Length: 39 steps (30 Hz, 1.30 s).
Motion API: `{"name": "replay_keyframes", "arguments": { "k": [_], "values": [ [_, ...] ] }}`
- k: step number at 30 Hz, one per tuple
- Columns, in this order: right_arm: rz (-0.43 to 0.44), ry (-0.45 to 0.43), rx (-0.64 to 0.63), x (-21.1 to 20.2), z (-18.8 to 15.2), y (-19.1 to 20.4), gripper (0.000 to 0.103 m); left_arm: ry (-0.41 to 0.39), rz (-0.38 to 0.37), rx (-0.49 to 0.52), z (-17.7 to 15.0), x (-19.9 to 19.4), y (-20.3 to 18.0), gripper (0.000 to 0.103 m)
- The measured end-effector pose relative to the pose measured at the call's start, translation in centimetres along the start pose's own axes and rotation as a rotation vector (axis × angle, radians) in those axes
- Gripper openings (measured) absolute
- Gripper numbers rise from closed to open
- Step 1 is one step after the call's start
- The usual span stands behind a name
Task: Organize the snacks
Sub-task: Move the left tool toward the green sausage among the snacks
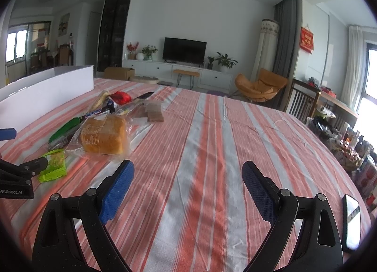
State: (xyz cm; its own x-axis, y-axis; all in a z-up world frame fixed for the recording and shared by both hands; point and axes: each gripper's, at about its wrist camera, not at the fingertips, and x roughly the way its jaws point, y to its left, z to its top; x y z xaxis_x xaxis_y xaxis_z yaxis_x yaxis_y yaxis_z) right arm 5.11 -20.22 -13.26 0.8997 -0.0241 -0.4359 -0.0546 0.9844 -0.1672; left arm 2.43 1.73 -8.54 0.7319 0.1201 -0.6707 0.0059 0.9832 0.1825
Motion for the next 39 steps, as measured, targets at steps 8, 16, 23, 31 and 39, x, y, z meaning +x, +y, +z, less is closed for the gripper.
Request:
{"name": "replay_keyframes", "arguments": {
  "k": [8, 16, 23, 31, 39],
  "values": [
    [0.002, 0.017, 0.008, 0.6, -0.2, -0.3, 0.095, 0.015, 0.001, 0.0, -0.2, 0.7, 0.1, 0.103],
    [0.024, 0.079, 0.057, 1.7, -0.5, -1.3, 0.095, 0.065, 0.004, -0.006, -0.5, 2.0, 0.3, 0.103],
    [0.016, 0.209, 0.233, 3.5, -1.5, -5.1, 0.095, 0.1, -0.017, -0.045, 0.7, 3.6, 1.4, 0.103],
    [0.034, 0.336, 0.269, 5.1, -2.0, -5.3, 0.095, 0.144, -0.098, -0.044, 1.7, 5.6, 2.4, 0.103],
    [0.045, 0.399, 0.317, 5.9, -2.8, -6.1, 0.095, 0.227, -0.207, -0.021, 3.9, 9.6, 3.0, 0.103]
  ]
}}
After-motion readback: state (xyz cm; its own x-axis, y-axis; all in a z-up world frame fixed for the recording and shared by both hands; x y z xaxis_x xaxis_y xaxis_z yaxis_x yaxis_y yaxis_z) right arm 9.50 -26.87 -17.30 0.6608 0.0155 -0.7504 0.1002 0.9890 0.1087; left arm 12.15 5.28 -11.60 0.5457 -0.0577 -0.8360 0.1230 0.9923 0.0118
